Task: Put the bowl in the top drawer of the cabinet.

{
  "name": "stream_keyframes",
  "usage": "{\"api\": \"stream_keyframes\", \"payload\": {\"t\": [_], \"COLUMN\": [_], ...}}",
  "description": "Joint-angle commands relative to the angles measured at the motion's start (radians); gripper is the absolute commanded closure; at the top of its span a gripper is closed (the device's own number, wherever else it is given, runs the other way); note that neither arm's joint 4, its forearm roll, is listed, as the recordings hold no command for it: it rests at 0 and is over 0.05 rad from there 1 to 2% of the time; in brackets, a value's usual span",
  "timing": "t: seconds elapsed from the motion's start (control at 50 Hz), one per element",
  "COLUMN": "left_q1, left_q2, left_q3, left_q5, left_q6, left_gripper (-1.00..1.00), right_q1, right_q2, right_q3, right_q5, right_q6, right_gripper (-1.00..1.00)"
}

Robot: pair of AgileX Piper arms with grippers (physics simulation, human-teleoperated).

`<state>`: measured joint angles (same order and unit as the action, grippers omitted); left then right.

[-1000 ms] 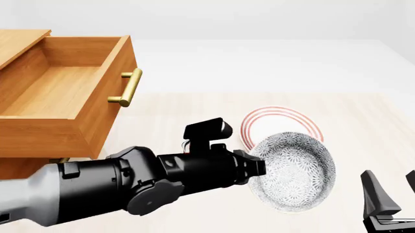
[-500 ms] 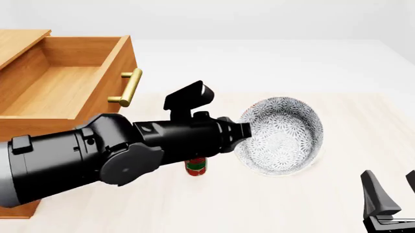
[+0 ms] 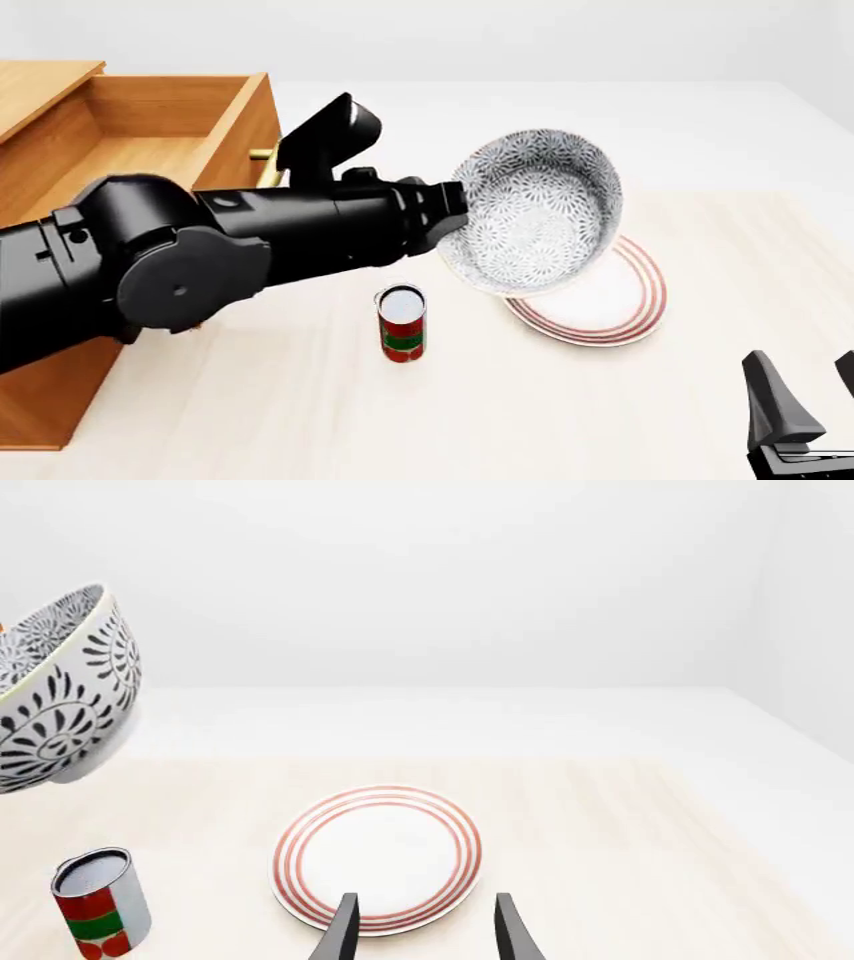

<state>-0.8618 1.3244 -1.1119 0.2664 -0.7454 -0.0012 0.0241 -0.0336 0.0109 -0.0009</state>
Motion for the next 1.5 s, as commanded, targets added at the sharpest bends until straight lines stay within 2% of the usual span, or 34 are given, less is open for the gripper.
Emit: {"api": "stream_keyframes", "payload": {"t": [0.02,0.34,0.94,1.5], "left_q1": [0.046,0.094,0.238,0.405], "left_q2": [-0.047,-0.094,-0.211,-0.284], "left_q3": [-0.024,-0.04,-0.081,-0.109], "left_q5": [0.031,0.067,0.155,0.211], "left_q6": [0.021,0.033,0.06,0.077], "left_gripper": [1.0,1.0,1.0,1.0], "right_q1": [0.0,0.0,0.0,0.0], "right_q2": [0.0,0.0,0.0,0.0], "right_q3": [0.0,0.0,0.0,0.0], "right_q5": [0.0,0.0,0.0,0.0], "right_q6": [0.0,0.0,0.0,0.0], "right_gripper": [-1.0,-1.0,-1.0,-1.0]}}
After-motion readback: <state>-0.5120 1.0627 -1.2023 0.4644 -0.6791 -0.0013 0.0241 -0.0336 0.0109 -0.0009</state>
